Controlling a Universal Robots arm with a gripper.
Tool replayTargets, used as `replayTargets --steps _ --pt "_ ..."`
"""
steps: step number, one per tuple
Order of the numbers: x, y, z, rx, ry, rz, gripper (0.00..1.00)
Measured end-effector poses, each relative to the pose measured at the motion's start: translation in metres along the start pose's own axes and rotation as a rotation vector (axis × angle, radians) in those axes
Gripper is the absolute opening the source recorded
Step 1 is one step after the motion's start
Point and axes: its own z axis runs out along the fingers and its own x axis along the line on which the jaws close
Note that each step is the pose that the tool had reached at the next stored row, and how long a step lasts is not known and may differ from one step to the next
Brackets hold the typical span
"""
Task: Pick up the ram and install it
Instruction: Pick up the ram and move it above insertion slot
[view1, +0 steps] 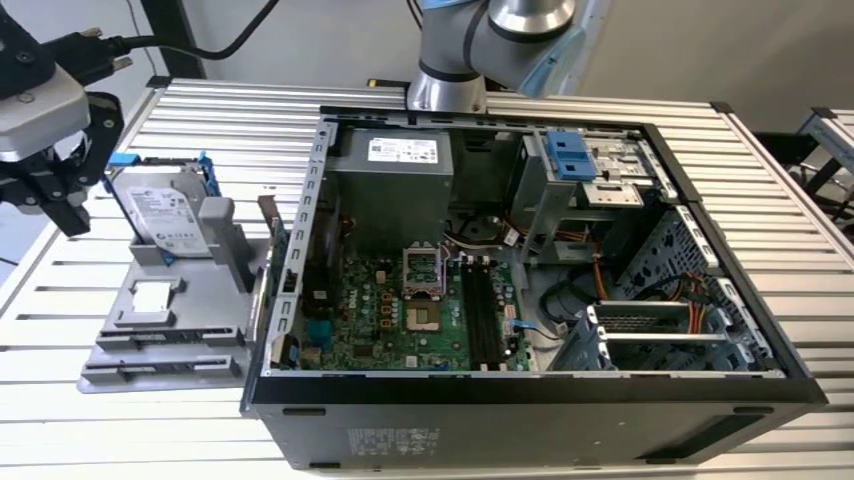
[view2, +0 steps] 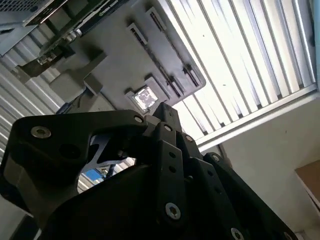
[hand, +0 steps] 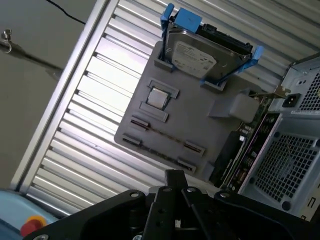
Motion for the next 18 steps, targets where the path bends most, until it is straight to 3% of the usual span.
replayTargets --steps 18 --pt "0.0 0.0 0.0 -0.0038 0.0161 -0.327 0.0"
